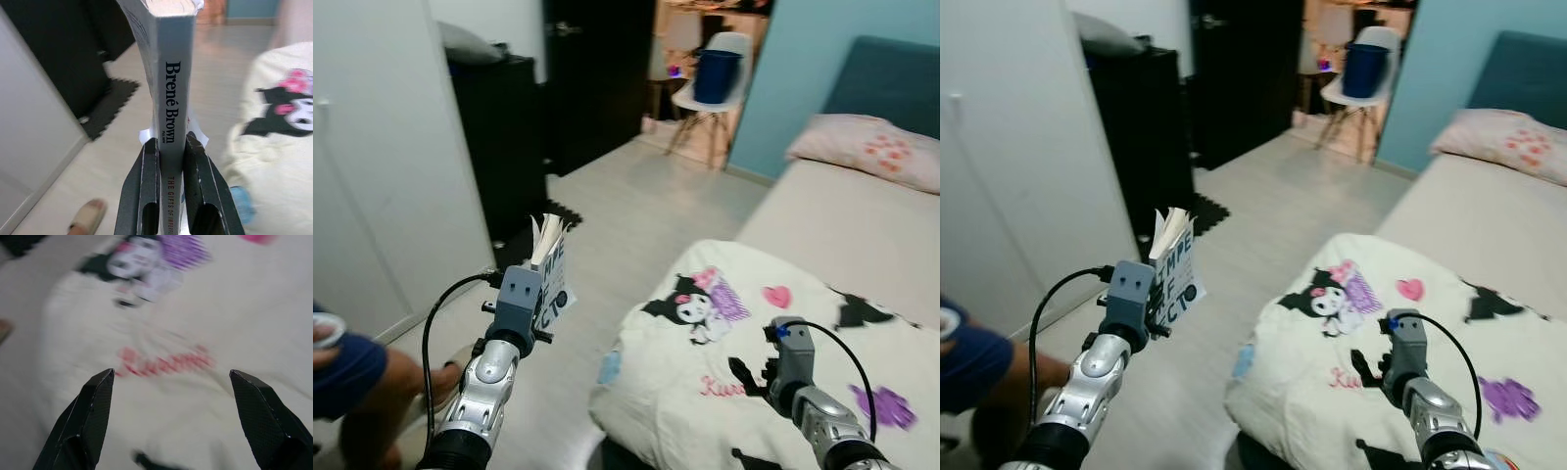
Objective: Clean up the room
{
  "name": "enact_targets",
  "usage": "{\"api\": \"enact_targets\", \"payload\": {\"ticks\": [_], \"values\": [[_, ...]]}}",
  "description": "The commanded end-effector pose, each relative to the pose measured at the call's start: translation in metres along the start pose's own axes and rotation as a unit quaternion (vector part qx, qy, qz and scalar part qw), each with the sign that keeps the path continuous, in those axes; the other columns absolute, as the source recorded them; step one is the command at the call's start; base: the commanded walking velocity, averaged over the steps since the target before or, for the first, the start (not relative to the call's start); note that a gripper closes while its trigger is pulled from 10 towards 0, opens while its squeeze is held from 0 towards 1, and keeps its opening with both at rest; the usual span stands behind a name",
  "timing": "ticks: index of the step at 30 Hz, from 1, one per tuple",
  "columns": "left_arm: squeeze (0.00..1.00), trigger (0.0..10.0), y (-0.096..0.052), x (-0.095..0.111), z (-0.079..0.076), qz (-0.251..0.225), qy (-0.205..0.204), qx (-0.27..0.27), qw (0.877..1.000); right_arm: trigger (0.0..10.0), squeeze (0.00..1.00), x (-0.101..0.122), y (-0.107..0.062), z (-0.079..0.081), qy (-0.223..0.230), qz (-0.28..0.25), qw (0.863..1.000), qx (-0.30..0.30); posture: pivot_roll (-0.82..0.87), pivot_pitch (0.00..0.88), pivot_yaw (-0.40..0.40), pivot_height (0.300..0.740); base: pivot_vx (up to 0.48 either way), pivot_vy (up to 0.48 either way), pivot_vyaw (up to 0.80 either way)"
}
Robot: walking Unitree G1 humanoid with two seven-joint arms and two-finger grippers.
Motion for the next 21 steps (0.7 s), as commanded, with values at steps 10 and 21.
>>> {"api": "enact_targets", "payload": {"ticks": [10,21], "values": [[0.00,10.0,0.0031,0.0109,-0.0014,-0.019,-0.001,-0.001,1.000,10.0,0.00,-0.0124,-0.0023,-0.0102,-0.010,0.055,0.998,-0.033,0.01,0.000,-0.063,0.740,0.000,0.000,-0.79],[0.00,10.0,0.0023,0.0077,0.0053,-0.010,0.012,0.010,1.000,10.0,0.00,-0.0112,-0.0001,-0.0057,0.004,0.050,0.998,-0.036,0.01,0.000,-0.058,0.740,0.000,0.223,-0.07]]}}
Point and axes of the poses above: a point about 5 cm out from each wrist's last joint towards the gripper, its own y axis pointing out of the wrist towards the gripper, its own x axis along the axis of the wrist's last joint, z = x × y, the point moved 3 cm from there along y, pointing out of the wrist towards the gripper, and after that the axes turned 1 degree about y, right-handed, at the moved point
